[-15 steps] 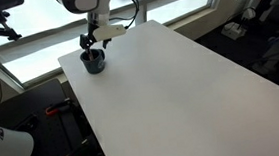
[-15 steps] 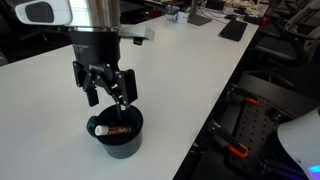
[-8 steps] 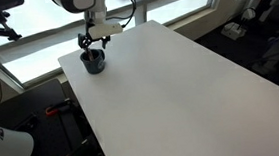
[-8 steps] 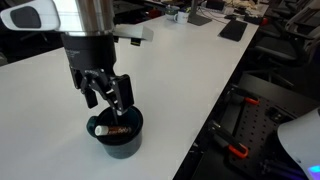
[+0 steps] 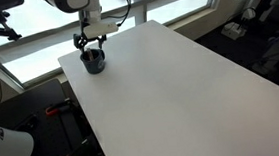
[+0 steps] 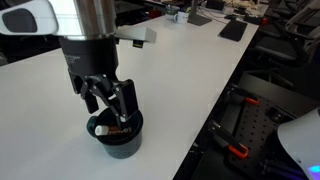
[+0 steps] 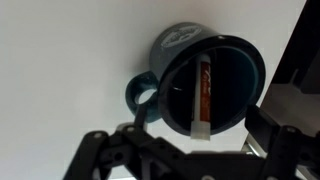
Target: Take the red marker out of the mug.
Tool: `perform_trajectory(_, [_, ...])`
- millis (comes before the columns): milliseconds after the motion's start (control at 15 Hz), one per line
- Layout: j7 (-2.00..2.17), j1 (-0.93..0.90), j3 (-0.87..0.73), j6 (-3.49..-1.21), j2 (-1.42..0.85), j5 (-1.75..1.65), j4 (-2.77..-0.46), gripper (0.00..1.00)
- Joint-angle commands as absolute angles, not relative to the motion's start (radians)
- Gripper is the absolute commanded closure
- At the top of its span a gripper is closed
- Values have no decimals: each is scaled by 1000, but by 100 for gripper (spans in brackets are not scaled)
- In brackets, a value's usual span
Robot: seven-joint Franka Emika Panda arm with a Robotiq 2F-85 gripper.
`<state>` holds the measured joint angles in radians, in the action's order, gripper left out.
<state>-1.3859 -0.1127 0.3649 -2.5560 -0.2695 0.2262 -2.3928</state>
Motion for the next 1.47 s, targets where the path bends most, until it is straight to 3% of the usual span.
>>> perform_trajectory(0, [-1460,-93,396,-2558,-195,285,-2468,0])
perform_trajectory(267, [-1520,-94,388,-2558,-156,340,-2514,0])
perform_trajectory(333, [-1532,-93,384,-2556,-148,351,-2522,6])
perform_trajectory(400, [-1543,-92,380,-2553,-140,363,-2530,23])
perform_trajectory(467, [-1555,-92,376,-2551,-132,372,-2538,34])
perform_trajectory(933, [-1610,-105,347,-2583,-99,397,-2574,88])
perform_trajectory(1000, [-1621,-108,344,-2593,-100,394,-2575,60])
perform_trajectory(1067, [-1621,-110,341,-2605,-102,390,-2575,52])
perform_trajectory(1133, [-1625,-112,340,-2618,-106,387,-2575,52])
perform_trajectory(1400, [-1644,-108,345,-2677,-117,406,-2580,24])
